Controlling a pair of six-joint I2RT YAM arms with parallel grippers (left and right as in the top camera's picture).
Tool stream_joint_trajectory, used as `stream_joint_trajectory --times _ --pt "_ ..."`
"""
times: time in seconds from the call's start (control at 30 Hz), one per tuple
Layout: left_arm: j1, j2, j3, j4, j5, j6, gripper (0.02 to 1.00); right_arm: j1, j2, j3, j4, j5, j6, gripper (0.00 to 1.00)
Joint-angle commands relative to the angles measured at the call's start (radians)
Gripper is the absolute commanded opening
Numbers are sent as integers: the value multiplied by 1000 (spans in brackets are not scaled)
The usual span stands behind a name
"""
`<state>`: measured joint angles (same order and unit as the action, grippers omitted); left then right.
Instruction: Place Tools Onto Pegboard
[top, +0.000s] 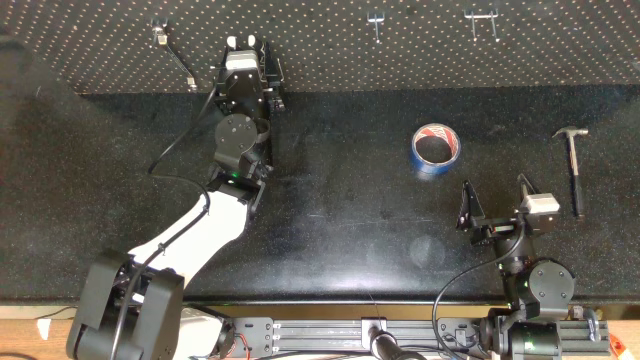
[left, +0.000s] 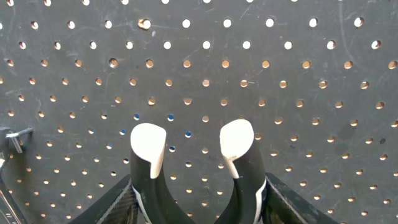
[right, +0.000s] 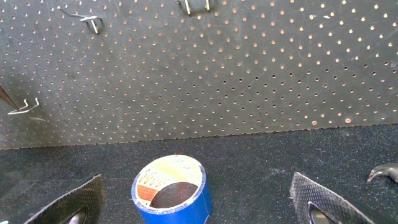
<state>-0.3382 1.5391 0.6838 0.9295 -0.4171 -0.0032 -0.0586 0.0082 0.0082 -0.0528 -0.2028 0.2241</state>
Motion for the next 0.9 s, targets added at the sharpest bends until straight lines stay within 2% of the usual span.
stream_joint_trajectory --times 0.03,0.9 --pt "4 11 29 23 34 8 29 4 -5 -4 -3 9 7 972" --pt "5 106 29 51 37 8 29 4 -5 -4 -3 9 7 972"
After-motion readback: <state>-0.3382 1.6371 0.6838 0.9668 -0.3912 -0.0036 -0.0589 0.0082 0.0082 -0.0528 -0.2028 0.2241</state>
